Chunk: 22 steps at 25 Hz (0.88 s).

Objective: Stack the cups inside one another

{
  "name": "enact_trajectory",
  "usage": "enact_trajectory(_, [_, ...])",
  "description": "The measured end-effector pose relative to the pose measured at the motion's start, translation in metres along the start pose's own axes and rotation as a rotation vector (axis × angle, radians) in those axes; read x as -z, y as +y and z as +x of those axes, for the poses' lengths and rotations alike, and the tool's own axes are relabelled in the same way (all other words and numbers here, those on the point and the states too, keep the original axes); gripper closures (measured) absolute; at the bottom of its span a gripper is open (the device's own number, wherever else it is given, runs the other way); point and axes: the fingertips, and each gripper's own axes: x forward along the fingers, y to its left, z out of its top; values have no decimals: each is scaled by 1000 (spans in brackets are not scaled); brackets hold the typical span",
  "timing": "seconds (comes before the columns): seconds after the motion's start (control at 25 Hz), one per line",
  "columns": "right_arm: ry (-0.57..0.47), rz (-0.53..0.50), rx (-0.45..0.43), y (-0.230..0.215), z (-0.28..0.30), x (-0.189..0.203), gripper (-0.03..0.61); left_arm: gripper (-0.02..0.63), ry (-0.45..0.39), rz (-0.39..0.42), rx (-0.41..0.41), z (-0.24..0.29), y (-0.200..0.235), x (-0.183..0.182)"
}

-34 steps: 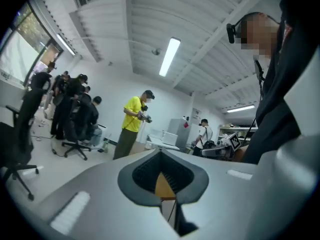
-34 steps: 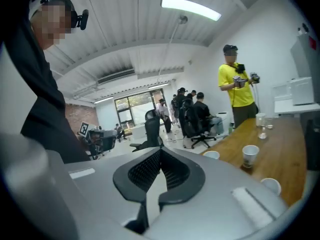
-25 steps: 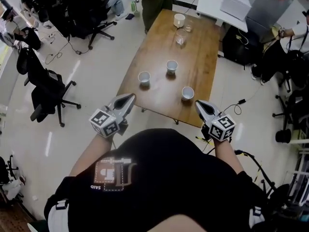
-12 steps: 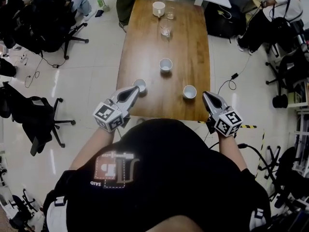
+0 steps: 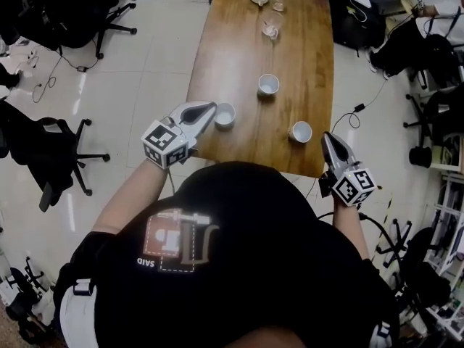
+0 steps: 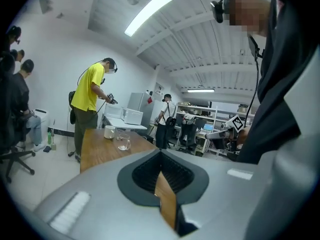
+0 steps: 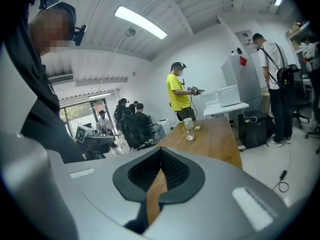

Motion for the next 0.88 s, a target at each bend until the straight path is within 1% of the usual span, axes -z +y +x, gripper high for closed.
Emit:
enact_trajectory(0.12, [24, 4, -42, -17, 1, 7, 565, 614, 41, 39, -39, 5, -5, 11])
enact_trajectory(0.2, [41, 7, -80, -23, 4, 12, 565, 614, 52, 21, -73, 4, -8, 18])
enact_trajectory(0.28, [44, 3, -116, -28, 5, 11, 565, 614, 31, -41, -83, 2, -16, 19])
enact_trajectory(0.44, [46, -12, -165, -27, 8, 9, 565, 614, -39, -225, -104, -6, -16, 15])
enact_trajectory(0.48, [51, -23, -175, -24, 8, 10, 565, 612, -53, -250, -106, -8, -15, 14])
enact_trajectory(0.56, [55, -43, -182, -19, 6, 8, 565, 612, -78, -271, -100, -12, -14, 10])
enact_trajectory(0.64, [49, -49, -177, -18, 5, 4, 565, 585, -93, -265, -81, -13, -14, 6])
enact_trajectory(0.72, [43, -53, -169, -16, 5, 1, 565, 533, -68, -223, -59, -11, -13, 8])
enact_trajectory(0.8, [41, -53, -155, -14, 4, 1, 565, 516, 5, -138, -55, -9, -11, 18])
enact_trajectory(0.88, [40, -49, -138, -13, 2, 4, 565, 514, 105, -17, -66, -6, -7, 34])
